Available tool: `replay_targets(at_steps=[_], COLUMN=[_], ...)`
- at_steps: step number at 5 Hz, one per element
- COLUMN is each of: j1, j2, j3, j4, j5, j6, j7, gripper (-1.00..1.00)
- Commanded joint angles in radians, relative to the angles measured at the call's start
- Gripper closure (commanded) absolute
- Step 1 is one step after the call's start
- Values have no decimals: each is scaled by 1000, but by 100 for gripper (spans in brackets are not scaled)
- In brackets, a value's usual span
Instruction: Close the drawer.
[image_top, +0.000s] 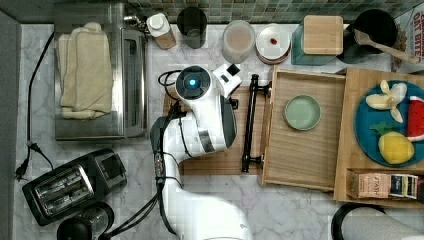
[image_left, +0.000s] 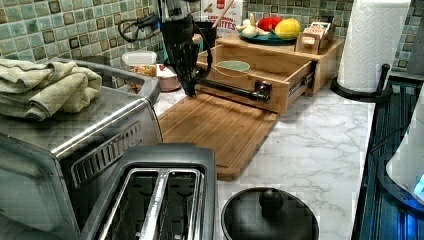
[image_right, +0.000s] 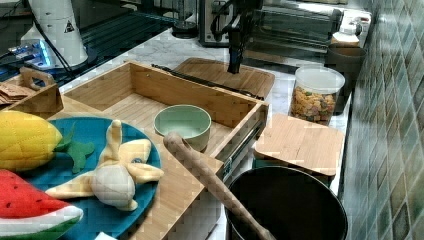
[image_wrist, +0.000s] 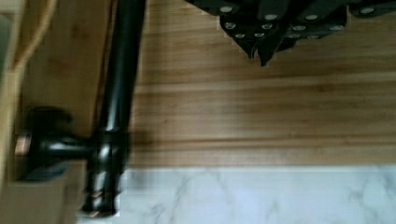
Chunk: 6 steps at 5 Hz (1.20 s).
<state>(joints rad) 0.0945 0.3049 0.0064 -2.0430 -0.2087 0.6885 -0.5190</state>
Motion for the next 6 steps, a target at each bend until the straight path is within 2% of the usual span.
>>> replay_targets(at_steps=[1,2,4,5,6], j1=[-21,-40,-61,-69,-101], j2=[-54,-37,-61,-68,-70], j3=[-55,-61,-96,-114,-127], j4=[-89,-64,-132,-129,-142], j5=[-72,-27,-50,-38,-33], j6=[125,82,188,164,196], j7=[94,46,44,8,-51], gripper=[100,100,100,100,100])
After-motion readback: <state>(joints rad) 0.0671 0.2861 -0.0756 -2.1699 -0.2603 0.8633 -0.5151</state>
